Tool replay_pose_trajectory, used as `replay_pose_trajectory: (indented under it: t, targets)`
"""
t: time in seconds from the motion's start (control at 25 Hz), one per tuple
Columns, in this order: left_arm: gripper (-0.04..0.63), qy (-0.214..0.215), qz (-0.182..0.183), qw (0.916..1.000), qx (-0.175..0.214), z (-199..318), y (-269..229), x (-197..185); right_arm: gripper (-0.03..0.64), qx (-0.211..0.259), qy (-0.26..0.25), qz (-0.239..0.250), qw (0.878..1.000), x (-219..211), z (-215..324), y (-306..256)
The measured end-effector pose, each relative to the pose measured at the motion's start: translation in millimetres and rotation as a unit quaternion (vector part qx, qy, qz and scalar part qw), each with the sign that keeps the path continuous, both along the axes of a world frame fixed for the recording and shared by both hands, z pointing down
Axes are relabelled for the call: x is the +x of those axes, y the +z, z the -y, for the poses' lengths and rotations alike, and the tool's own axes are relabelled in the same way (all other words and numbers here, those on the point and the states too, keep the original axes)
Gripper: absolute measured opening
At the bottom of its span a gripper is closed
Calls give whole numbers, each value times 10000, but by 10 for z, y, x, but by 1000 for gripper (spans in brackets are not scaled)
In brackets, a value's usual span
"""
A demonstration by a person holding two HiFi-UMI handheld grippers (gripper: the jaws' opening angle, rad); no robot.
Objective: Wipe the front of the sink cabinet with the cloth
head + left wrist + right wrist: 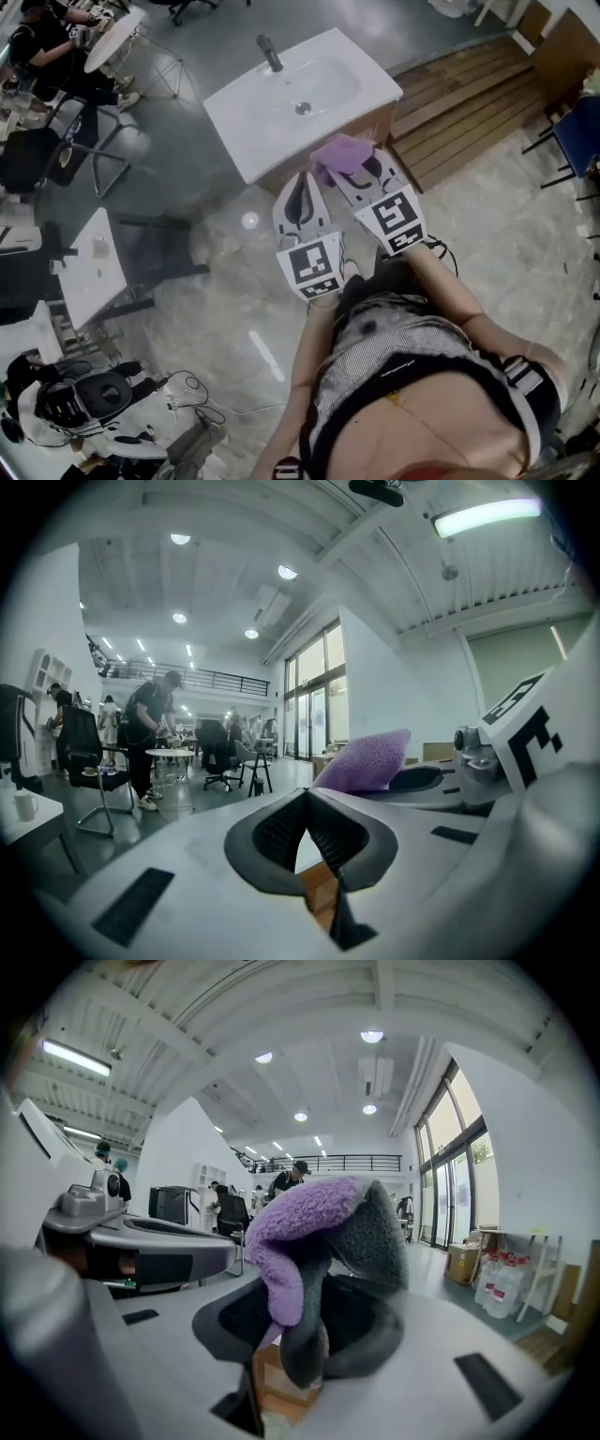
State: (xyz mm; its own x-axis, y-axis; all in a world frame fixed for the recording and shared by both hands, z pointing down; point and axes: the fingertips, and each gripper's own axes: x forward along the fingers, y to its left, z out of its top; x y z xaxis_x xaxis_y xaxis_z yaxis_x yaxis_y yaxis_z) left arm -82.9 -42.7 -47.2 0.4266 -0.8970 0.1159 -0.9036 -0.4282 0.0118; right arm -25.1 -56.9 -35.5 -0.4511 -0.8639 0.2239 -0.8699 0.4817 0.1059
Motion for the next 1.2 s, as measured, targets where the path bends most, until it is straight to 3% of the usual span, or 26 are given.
replay_pose_trajectory:
  t: [0.24,0.52,0.84,1.2]
  targets:
    - [0,193,-125,9997,-15,-176,-27,13,183,-2,230,-213,9995,90,-289,37]
    - [0,183,-164,9997,-19,-105,-139,522,183,-56,347,-207,9992,741,-194,-108]
    - [0,-120,14,9999,40,-137,-206,996,183,61,168,-148,9997,1233,-179,-229]
    - [0,-513,116,9986,41,-221,-167,1118,183,7,-362,-76,9993,1195,-226,-137]
